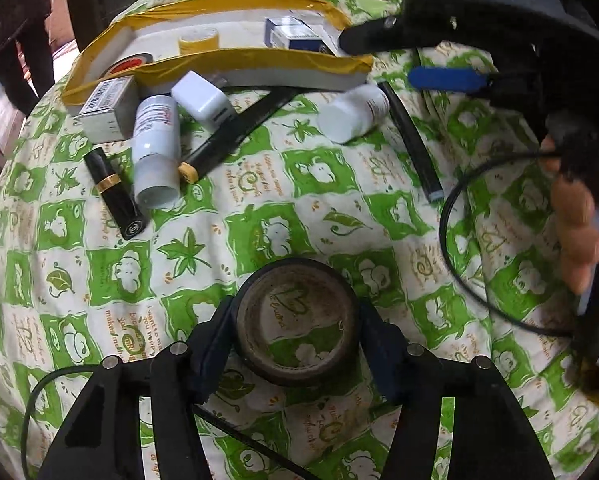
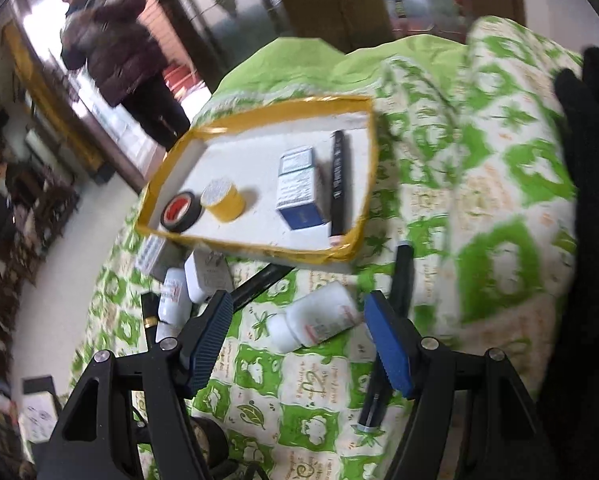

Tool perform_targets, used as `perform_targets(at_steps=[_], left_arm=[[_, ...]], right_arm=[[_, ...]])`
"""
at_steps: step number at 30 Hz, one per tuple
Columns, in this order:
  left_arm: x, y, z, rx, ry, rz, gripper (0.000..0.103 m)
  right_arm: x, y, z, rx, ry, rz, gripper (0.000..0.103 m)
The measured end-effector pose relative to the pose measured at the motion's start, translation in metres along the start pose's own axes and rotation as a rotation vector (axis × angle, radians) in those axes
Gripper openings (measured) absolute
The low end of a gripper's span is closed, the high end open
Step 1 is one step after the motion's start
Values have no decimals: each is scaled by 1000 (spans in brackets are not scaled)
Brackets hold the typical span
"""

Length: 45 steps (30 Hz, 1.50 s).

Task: Organize rigid objects
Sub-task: 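Lower the left gripper onto the black tape roll and grasp it, then grasp the white red-labelled pill bottle with the right gripper while the left gripper lifts the tape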

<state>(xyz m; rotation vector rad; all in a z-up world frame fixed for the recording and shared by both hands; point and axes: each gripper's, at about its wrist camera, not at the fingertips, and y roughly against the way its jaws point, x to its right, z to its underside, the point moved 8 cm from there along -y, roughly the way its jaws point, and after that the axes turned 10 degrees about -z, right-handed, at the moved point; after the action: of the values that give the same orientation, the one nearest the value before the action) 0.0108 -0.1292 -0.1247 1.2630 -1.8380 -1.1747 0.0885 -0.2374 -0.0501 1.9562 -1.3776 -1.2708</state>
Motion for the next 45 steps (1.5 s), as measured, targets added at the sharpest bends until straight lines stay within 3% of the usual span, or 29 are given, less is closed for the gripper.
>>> perform_targets(at_steps=[6,9,10,11,13,21,22,23,24,28,32,33,35,37,45], left_arm=[[-8,-5,-1,-22,25,23,63],[-8,-8,-3,-22,31,28,63],[-9,-8,-3,-22,34,29,63],[-11,-8,-2,-22,36,30,64],[-13,-7,-1,-21,39,31,65],[-23,0,-4,-8,61,24,69],[-26,1,-5,-4,73,27,70],[-29,1,-6,-1,80,26,70],[-30,0,-6,-1,85,24,70],[-30,-6,-6,-27,77,16,70],[-30,-6,-7,-22,87,30,70],[-32,-5,-7,-23,95,38,70],[-35,-6,-7,-27,104,46,70],[-35,-6,-6,-28,96,40,70],[-24,-6,-5,-27,73,43,70]], right_arm=[[16,-18,21,-99,-262,-90,68],[28,-27,19,-90,-371,-112,64],[33,-32,17,-84,-403,-114,61],[36,-36,18,-87,-427,-111,50],[41,-46,21,-106,-456,-104,37],[26,-38,36,-126,-380,-130,31],[22,-35,40,-136,-365,-139,21],[17,-35,42,-149,-348,-150,3],[13,-32,45,-153,-337,-158,0],[7,-31,51,-156,-281,-132,0],[8,-30,46,-126,-324,-174,4],[11,-28,44,-120,-336,-178,8],[18,-23,41,-104,-361,-174,24],[23,-22,40,-94,-390,-185,29],[32,-18,43,-90,-436,-202,33]])
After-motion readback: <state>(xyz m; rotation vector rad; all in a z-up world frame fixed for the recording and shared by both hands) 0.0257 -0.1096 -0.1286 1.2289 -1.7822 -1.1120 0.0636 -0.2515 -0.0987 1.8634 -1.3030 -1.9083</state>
